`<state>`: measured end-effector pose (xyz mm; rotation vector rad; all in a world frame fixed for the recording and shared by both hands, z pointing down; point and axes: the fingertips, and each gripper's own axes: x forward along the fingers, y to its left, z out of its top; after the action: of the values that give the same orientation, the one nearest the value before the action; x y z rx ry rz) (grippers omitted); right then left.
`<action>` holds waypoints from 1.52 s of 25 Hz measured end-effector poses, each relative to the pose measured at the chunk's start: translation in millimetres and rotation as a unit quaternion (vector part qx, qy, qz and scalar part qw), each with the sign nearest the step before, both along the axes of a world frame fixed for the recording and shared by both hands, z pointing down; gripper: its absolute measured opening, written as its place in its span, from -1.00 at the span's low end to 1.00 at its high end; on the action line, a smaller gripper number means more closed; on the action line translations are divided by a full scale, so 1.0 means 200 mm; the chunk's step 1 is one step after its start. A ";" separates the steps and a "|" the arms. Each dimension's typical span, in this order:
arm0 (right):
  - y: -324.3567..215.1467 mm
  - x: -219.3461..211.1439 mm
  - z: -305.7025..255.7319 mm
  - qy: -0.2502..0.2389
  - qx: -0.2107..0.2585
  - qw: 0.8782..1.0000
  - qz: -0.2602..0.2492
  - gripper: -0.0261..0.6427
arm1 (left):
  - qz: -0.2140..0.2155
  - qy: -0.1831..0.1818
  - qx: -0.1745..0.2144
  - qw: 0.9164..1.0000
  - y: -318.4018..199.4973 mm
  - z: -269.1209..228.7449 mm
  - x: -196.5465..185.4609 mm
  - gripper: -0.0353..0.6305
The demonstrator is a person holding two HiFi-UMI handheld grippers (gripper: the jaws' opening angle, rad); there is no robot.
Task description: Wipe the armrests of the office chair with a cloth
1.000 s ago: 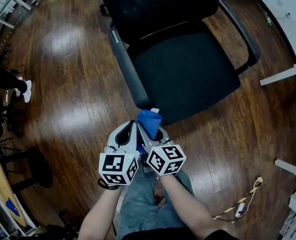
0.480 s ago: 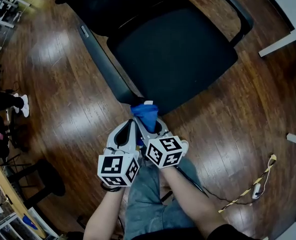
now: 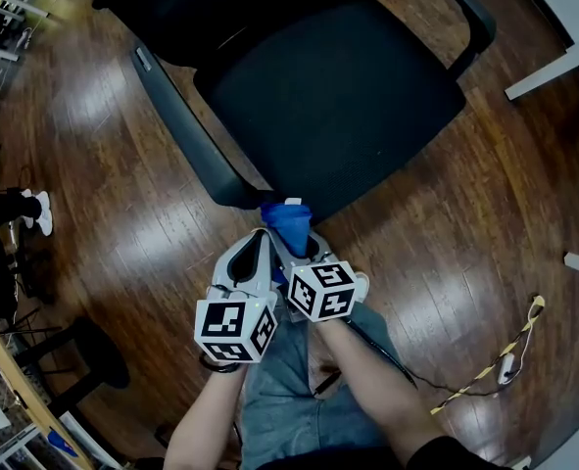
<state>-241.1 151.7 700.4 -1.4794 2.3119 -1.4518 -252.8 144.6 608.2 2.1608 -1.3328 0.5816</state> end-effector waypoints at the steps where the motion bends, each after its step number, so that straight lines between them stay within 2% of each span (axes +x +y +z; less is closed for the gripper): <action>1: 0.00 0.00 0.01 0.001 -0.001 1.000 -0.001 -0.51 | 0.001 0.000 -0.001 1.000 0.00 0.01 0.00 -0.88; 5: 0.00 0.03 -0.03 0.006 0.001 1.000 -0.003 -0.51 | 0.001 0.001 0.000 1.000 -0.01 -0.02 0.02 -0.88; 10: 0.01 0.10 -0.23 0.007 0.019 1.000 -0.008 -0.51 | -0.001 0.012 0.007 1.000 -0.01 -0.15 0.08 -0.88; 15: -0.01 0.19 -0.63 0.017 0.060 0.998 -0.019 -0.51 | -0.005 0.023 0.020 1.000 0.01 -0.42 0.13 -0.88; 20: -0.03 0.27 -1.11 0.037 0.113 0.993 -0.026 -0.51 | -0.010 0.034 0.053 0.998 0.03 -0.80 0.17 -0.88; 25: -0.04 0.35 -1.56 0.069 0.177 0.981 -0.034 -0.51 | -0.011 0.042 0.107 0.993 0.03 -1.17 0.20 -0.88; 30: -0.04 0.40 -1.89 0.112 0.243 0.962 -0.044 -0.51 | -0.027 0.057 0.161 0.985 0.00 -1.45 0.20 -0.88; 38: 0.05 0.45 -2.08 0.163 0.288 0.942 -0.062 -0.51 | -0.043 0.059 0.185 0.980 0.07 -1.58 0.24 -0.88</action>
<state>-151.3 162.5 283.4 -1.4824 2.7197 -0.4684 -205.7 158.1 291.4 2.3692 -1.5562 0.1755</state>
